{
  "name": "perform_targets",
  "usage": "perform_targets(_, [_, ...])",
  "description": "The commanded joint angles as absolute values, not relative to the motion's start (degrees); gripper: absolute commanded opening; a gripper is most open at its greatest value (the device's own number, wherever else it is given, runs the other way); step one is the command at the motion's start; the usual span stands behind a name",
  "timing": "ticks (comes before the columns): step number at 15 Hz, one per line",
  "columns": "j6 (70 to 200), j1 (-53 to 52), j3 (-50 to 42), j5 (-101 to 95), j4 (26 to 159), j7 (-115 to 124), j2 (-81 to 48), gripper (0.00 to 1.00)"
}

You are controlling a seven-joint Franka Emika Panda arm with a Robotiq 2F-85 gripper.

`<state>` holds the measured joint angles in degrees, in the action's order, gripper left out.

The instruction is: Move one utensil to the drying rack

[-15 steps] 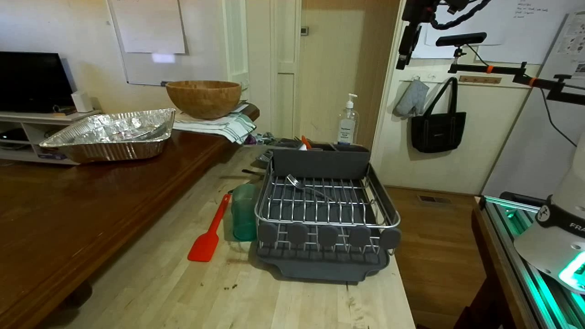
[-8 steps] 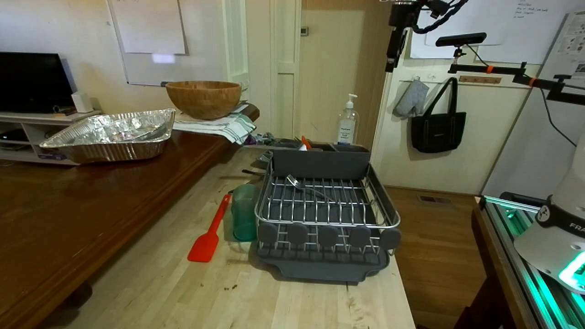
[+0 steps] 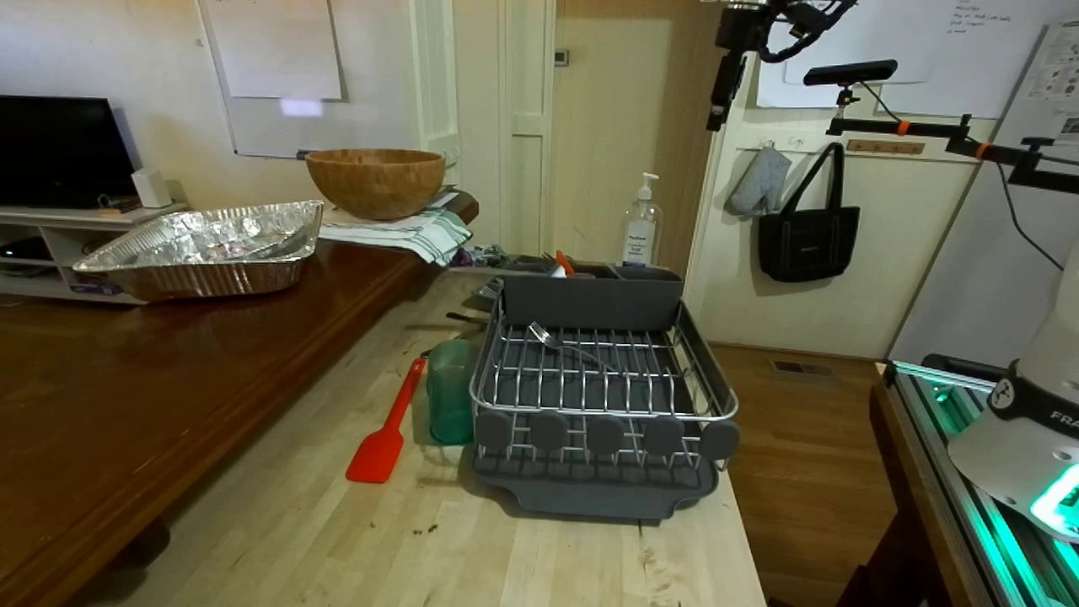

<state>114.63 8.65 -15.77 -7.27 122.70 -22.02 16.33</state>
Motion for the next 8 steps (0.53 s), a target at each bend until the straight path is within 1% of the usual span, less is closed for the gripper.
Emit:
perform_targets(1, [117.96,8.85,-19.38,-3.52,117.03,-32.53,8.08,1.0])
perform_targets(4, [118.25,9.92,-20.43,-2.27,111.07,-40.6,0.47,1.0])
perform_targets(8, [115.3,11.99,-17.69,-1.61,102.99,-45.98,-8.87,1.0])
